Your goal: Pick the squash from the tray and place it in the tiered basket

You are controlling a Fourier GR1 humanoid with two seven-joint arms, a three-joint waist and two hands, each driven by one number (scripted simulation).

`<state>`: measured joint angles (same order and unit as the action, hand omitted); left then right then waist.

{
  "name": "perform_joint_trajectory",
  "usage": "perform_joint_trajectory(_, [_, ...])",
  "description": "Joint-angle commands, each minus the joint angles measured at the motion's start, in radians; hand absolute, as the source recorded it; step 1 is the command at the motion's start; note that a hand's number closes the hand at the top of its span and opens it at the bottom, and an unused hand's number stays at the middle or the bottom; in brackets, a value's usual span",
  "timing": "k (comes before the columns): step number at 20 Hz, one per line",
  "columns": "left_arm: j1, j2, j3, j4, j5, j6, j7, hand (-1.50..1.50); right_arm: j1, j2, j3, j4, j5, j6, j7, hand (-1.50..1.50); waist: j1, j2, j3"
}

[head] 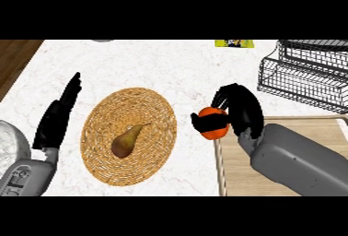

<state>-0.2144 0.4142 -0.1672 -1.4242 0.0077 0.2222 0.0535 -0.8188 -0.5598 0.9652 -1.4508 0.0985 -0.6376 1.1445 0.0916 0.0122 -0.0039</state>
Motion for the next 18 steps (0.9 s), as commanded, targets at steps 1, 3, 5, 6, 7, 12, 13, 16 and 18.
perform_joint_trajectory(1, [0.013, 0.0, 0.008, 0.018, -0.009, 0.007, 0.003, 0.0, -0.211, 0.191, -0.001, 0.143, 0.15, -0.027, 0.122, 1.5, -0.029, -0.01, 0.0])
perform_joint_trajectory(3, [0.03, -0.004, 0.029, 0.035, 0.004, 0.008, -0.022, 0.0, -0.256, 0.197, -0.013, 0.202, 0.237, -0.058, 0.126, 1.5, -0.054, -0.015, 0.0])
perform_joint_trajectory(5, [0.042, -0.026, 0.001, -0.018, -0.022, 0.039, 0.014, 0.0, -0.321, 0.207, -0.039, 0.267, 0.295, -0.044, 0.121, 1.5, -0.057, -0.019, 0.002])
perform_joint_trajectory(6, [0.0, 0.013, 0.052, 0.038, 0.014, -0.008, 0.007, 0.0, -0.353, 0.191, -0.063, 0.257, 0.305, -0.016, 0.125, 1.5, -0.077, -0.018, 0.002])
perform_joint_trajectory(7, [0.026, -0.001, 0.065, 0.07, 0.007, 0.017, -0.042, 0.0, -0.359, 0.176, -0.075, 0.237, 0.338, -0.027, 0.129, 1.5, -0.088, -0.019, 0.001])
perform_joint_trajectory(12, [0.047, 0.023, 0.08, 0.013, 0.021, -0.009, -0.002, 0.0, -0.471, 0.125, -0.165, 0.251, 0.405, 0.099, 0.181, 1.5, -0.093, -0.025, 0.003])
perform_joint_trajectory(13, [0.077, -0.011, 0.043, 0.019, -0.016, 0.021, -0.025, 0.0, -0.514, 0.117, -0.186, 0.262, 0.404, 0.138, 0.182, 1.5, -0.092, -0.024, 0.002])
perform_joint_trajectory(16, [0.054, -0.006, 0.068, 0.027, 0.008, 0.0, -0.02, 0.0, -0.502, 0.073, -0.159, 0.26, 0.431, 0.232, 0.187, 1.5, -0.102, -0.024, 0.003])
perform_joint_trajectory(18, [0.044, 0.018, 0.081, -0.011, -0.01, 0.015, 0.008, 0.0, -0.513, 0.029, -0.209, 0.289, 0.352, 0.295, 0.1, 1.5, -0.09, -0.02, 0.004])
